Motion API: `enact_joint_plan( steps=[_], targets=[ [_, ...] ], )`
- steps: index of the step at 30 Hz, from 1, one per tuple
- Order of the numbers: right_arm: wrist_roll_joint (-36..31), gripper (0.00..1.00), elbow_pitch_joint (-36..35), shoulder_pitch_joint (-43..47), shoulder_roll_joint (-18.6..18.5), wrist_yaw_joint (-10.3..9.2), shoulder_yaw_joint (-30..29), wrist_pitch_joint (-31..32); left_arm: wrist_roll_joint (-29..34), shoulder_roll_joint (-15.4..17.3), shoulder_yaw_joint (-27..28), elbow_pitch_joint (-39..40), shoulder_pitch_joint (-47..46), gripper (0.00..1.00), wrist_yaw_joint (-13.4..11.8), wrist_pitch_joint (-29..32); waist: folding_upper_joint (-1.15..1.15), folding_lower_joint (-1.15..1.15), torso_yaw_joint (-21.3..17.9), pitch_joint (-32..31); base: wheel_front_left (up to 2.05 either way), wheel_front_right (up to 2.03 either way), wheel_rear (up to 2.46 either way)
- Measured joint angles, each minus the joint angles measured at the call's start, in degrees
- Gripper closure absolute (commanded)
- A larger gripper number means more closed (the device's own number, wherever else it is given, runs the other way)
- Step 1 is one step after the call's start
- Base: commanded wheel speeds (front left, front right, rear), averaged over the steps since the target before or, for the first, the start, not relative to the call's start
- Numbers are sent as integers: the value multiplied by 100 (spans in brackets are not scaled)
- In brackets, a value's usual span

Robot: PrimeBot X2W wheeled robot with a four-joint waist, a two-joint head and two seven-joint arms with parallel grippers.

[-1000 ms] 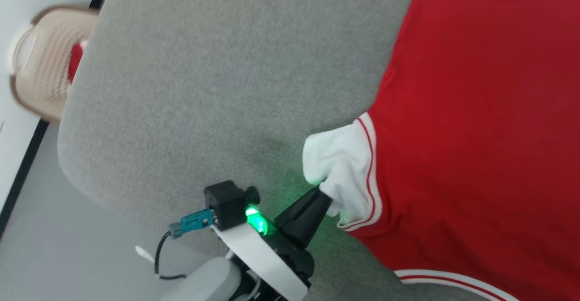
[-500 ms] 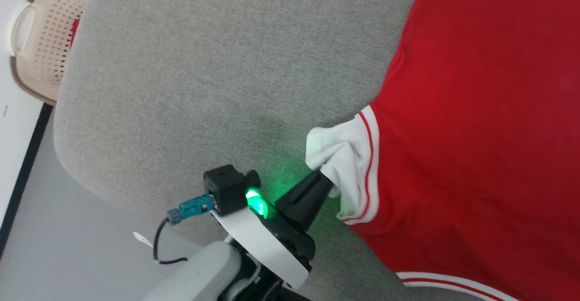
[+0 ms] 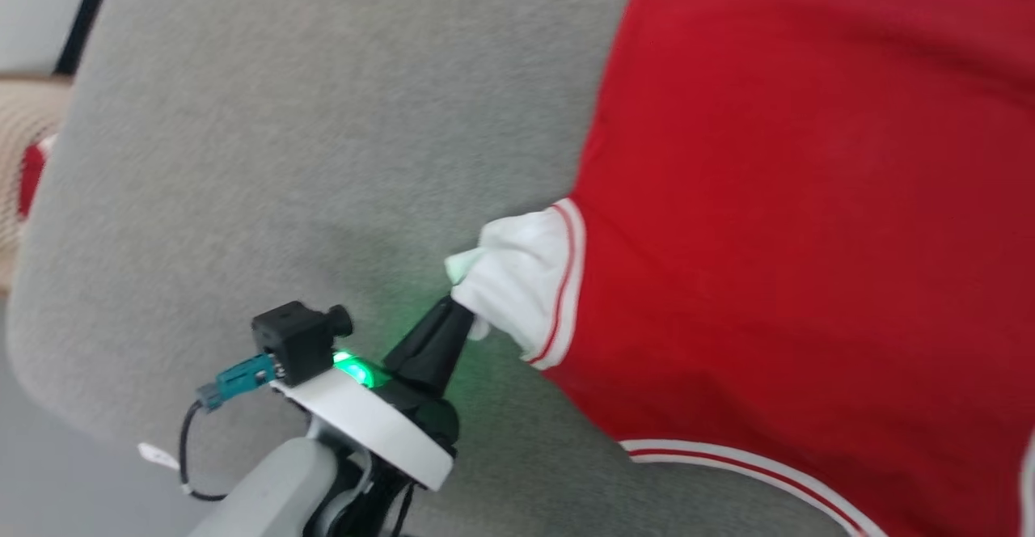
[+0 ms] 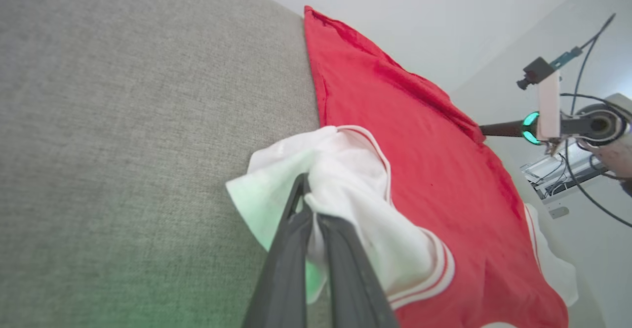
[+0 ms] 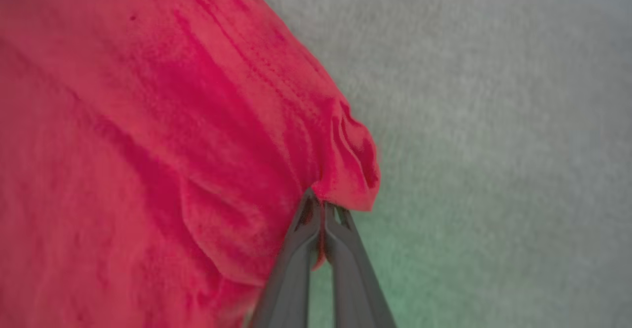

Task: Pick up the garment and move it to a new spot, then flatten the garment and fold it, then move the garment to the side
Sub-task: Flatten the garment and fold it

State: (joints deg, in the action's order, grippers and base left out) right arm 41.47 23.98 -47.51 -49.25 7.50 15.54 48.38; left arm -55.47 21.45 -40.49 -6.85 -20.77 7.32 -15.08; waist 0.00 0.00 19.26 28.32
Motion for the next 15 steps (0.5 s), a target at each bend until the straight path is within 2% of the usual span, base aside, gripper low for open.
enact_joint_plan(
  steps=[3, 8, 9, 15],
  targets=[
    [522, 100, -656, 859, -240, 0, 30, -56, 16, 74, 164, -30, 159, 100, 0, 0, 0, 0, -287, -188, 0, 0, 0],
    [1006, 100, -1608, 2330, -499, -2, -119, -253, 69, 179, 446, -93, 408, 100, 0, 0, 0, 0, -740, -460, 0, 0, 0],
    [1247, 100, -1935, 2905, -421, -1, -238, -330, 108, 191, 563, -126, 519, 100, 0, 0, 0, 0, -902, -559, 0, 0, 0],
    [1424, 100, -2849, 4421, -131, -1, -470, -401, 125, 191, 858, -130, 790, 100, 0, 0, 0, 0, -1312, -780, 0, 0, 0]
  ],
)
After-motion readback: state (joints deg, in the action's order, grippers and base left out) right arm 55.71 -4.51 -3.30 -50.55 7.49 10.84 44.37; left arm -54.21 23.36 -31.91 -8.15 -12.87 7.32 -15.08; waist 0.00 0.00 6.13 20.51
